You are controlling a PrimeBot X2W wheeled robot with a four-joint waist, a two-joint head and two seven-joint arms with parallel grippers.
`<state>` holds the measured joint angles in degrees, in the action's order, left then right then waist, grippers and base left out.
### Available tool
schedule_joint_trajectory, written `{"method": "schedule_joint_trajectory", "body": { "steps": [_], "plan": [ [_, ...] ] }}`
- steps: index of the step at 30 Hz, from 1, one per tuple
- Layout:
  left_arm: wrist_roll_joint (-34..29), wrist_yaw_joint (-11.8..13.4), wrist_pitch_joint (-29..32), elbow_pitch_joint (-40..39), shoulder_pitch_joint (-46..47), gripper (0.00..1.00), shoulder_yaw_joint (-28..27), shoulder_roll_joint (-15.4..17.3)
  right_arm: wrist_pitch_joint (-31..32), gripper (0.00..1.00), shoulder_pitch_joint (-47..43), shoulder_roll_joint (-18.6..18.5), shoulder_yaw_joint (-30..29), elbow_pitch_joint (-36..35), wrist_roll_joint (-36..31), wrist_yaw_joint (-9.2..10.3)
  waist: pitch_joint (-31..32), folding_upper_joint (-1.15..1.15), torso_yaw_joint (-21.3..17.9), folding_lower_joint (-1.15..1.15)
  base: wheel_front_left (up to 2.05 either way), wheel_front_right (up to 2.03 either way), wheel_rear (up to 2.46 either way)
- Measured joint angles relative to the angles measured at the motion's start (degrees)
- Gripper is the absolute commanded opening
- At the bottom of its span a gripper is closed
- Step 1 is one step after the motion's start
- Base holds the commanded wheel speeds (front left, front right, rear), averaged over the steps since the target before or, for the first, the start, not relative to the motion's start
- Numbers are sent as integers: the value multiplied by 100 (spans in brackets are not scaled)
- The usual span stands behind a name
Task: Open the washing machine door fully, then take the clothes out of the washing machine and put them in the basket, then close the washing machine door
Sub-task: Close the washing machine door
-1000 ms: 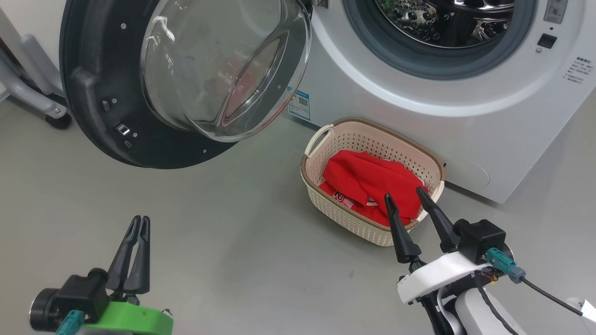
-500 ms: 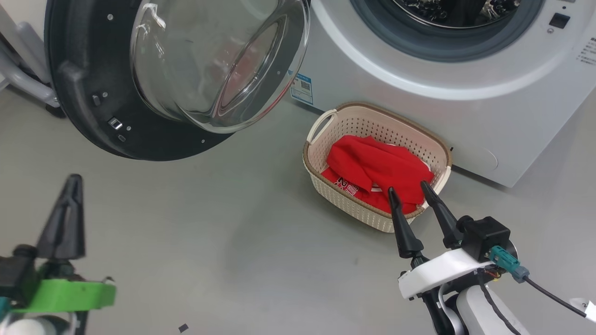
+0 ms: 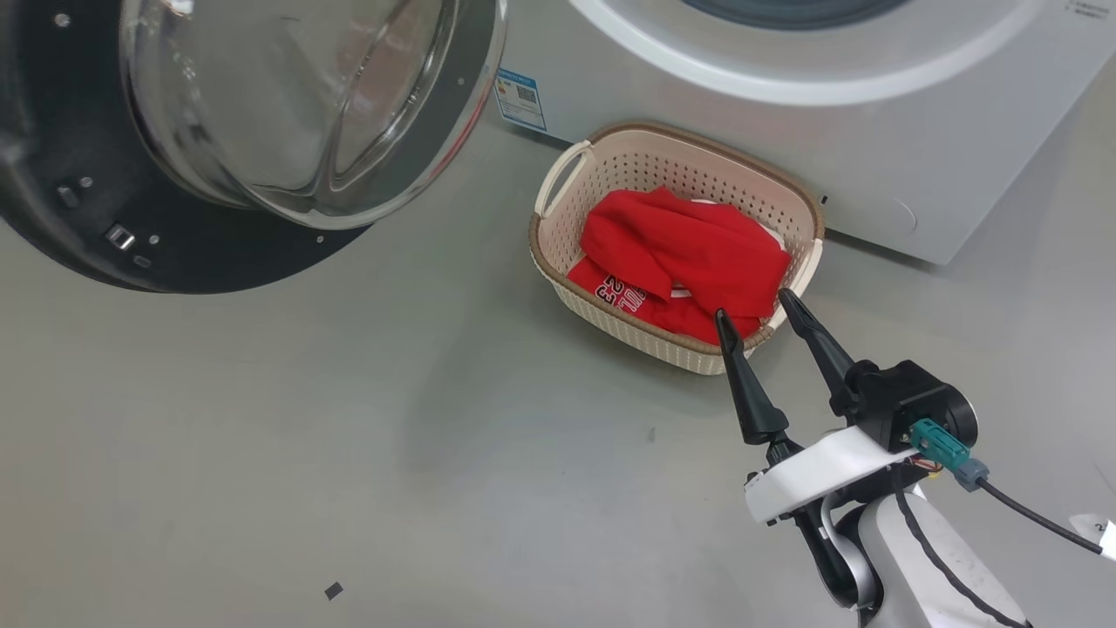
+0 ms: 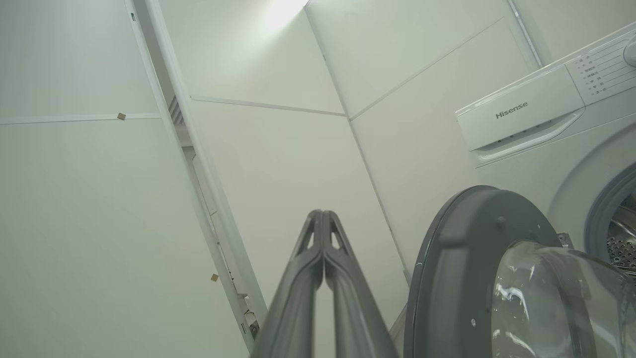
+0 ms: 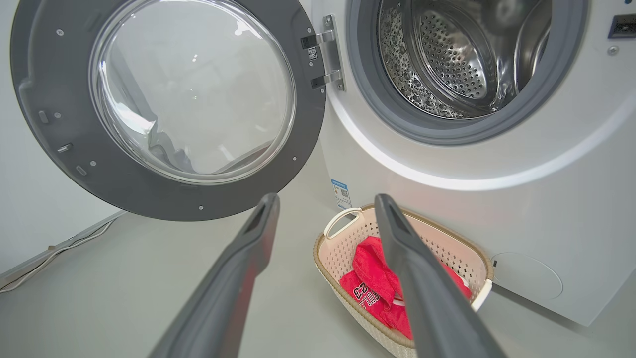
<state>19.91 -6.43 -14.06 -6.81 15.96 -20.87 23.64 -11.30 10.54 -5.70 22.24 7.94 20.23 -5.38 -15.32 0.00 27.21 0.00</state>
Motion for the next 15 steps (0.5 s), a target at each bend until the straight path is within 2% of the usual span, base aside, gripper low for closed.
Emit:
{"method": "schedule_joint_trajectory", "body": {
  "steps": [3,9,15],
  "plan": [
    [297,-41,170,275,276,0,-341,245,45,100,66,-30,26,-34,-34,0,-147,0,-120,0,0,0,0],
    [1543,-24,721,1234,928,0,-1136,277,100,100,233,-76,56,-111,-119,-1,-413,0,-384,0,0,0,0],
    [2402,323,1450,2461,1338,0,-1804,300,116,100,321,-77,92,-118,-124,-2,-621,0,-672,0,0,0,0]
  ]
}}
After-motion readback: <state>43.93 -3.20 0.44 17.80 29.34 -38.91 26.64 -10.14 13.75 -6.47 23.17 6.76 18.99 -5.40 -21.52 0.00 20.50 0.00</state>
